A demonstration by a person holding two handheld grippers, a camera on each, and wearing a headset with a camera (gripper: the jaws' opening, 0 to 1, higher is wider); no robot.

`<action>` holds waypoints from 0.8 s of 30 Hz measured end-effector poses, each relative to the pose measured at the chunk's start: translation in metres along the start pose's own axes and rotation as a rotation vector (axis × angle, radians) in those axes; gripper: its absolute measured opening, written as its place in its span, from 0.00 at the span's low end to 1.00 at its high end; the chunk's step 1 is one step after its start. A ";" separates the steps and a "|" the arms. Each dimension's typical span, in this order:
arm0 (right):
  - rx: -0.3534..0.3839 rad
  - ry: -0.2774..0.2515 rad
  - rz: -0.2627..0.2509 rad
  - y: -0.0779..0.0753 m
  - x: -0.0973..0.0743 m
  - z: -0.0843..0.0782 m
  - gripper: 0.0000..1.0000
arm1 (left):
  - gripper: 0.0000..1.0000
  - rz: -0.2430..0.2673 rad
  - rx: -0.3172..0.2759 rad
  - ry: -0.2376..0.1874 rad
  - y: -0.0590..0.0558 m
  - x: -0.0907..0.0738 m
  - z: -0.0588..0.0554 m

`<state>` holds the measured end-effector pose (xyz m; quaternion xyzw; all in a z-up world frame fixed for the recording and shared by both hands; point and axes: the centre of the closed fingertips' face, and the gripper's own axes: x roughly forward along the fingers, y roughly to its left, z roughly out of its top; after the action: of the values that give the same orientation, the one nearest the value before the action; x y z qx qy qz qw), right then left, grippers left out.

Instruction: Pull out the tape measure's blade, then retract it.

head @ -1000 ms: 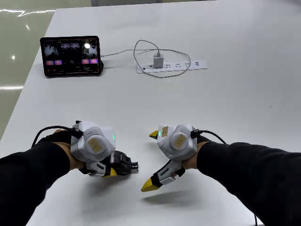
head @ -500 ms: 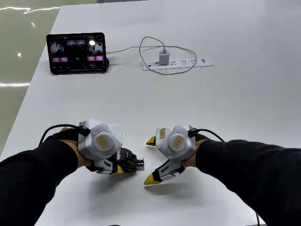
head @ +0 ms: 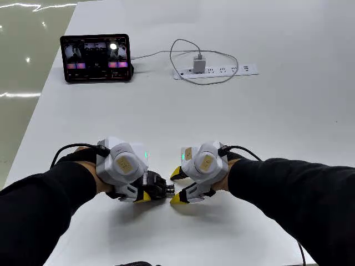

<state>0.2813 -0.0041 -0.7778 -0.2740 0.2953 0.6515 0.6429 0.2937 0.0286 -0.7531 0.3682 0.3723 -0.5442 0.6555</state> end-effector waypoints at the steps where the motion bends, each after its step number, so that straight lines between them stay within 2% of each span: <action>1: -0.003 -0.003 0.000 0.000 0.000 0.001 0.29 | 0.34 0.000 0.000 0.000 0.000 0.000 0.000; 6: -0.019 -0.007 -0.002 -0.001 0.004 0.005 0.19 | 0.34 0.000 -0.001 -0.002 0.000 0.000 0.000; 9: -0.048 -0.002 0.001 0.003 0.006 0.005 0.14 | 0.34 -0.001 -0.004 -0.003 0.000 0.001 0.000; 19: -0.060 0.028 -0.002 0.002 0.005 0.003 0.12 | 0.34 0.002 -0.011 0.000 0.000 0.001 0.000; 24: -0.046 0.026 -0.004 0.001 0.005 0.001 0.11 | 0.34 0.002 -0.014 0.005 0.001 0.002 -0.001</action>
<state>0.2799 0.0000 -0.7801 -0.2976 0.2878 0.6535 0.6337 0.2945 0.0284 -0.7548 0.3653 0.3770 -0.5400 0.6579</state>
